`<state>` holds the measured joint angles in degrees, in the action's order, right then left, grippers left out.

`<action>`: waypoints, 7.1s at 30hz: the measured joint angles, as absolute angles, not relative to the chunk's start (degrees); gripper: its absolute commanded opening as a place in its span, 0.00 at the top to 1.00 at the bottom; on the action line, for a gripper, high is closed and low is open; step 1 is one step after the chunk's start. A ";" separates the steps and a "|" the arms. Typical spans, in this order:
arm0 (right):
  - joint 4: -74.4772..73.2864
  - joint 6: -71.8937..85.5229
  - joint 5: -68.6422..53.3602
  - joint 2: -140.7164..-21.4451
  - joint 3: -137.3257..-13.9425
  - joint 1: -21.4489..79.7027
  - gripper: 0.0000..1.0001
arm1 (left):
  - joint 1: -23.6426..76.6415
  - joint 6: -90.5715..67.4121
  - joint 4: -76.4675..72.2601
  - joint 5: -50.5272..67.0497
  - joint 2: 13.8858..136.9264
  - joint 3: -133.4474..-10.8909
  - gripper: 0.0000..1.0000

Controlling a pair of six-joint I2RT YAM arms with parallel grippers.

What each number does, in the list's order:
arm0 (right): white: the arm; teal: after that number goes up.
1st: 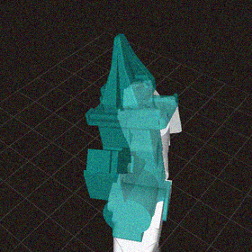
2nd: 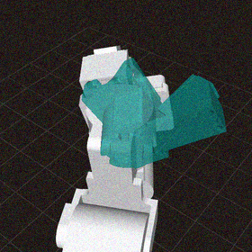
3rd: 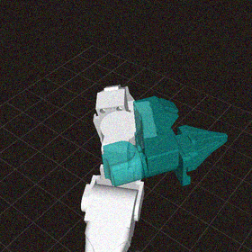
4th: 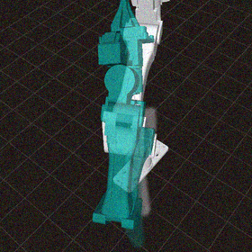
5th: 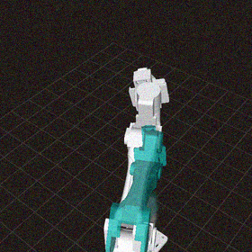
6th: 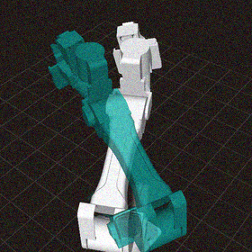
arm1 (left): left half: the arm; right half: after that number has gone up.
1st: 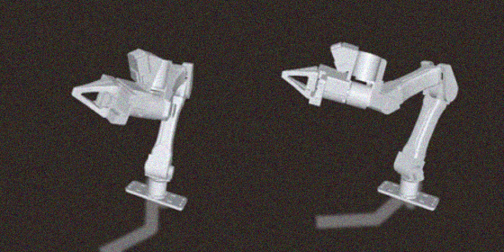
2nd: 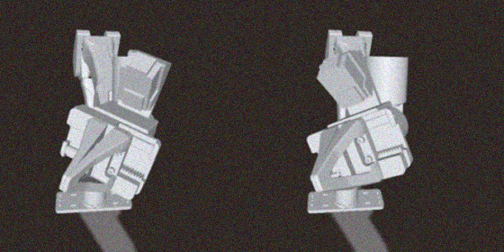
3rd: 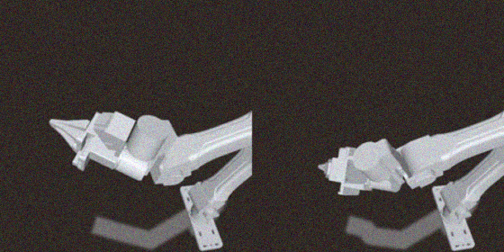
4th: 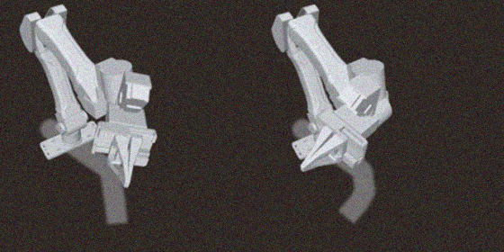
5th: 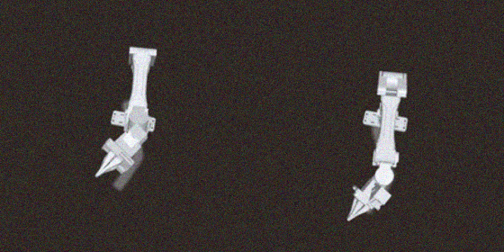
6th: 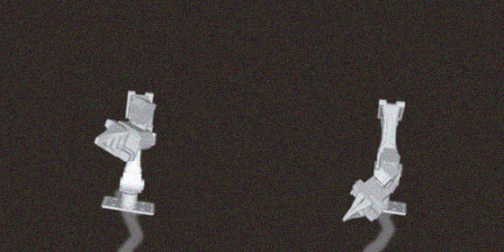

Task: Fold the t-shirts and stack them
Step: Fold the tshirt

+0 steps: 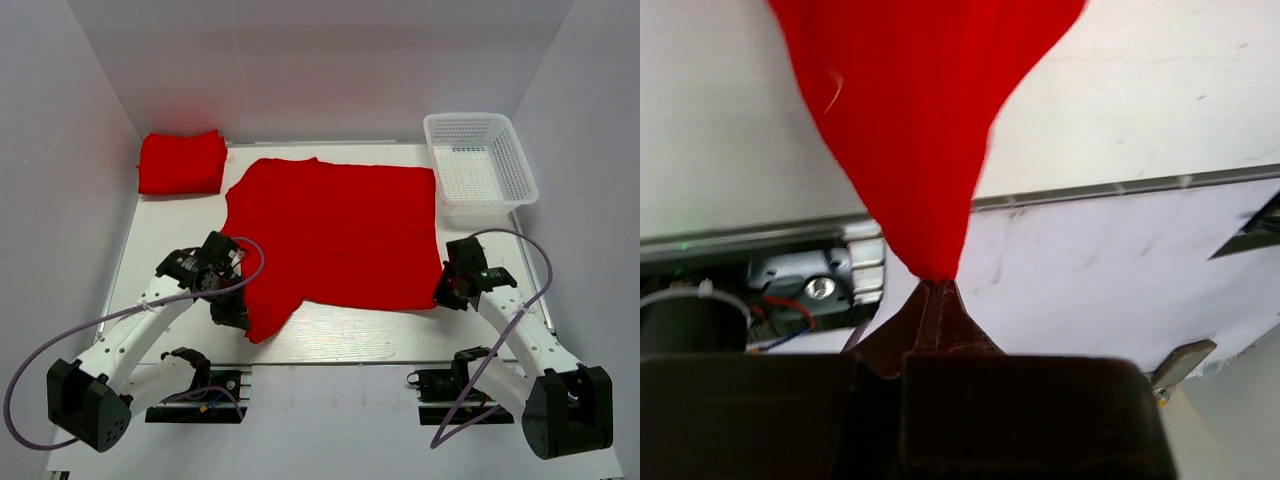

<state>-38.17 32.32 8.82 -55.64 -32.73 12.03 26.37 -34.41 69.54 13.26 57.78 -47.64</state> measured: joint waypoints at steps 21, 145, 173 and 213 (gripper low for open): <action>-32.97 23.46 15.49 -72.62 -50.28 12.01 1.00 | 25.21 -34.76 50.13 -8.69 81.10 -74.50 1.00; -23.79 18.79 -9.15 -63.92 -40.03 12.86 0.10 | 15.92 -23.20 38.74 3.81 69.28 -55.51 0.00; -27.14 17.50 -4.84 -72.47 -41.58 12.82 0.10 | 27.03 -18.59 36.75 -6.00 99.63 -64.18 0.34; -28.58 17.54 -2.55 -69.76 -41.56 12.75 0.10 | 27.14 -17.26 35.79 -3.49 95.44 -62.59 0.00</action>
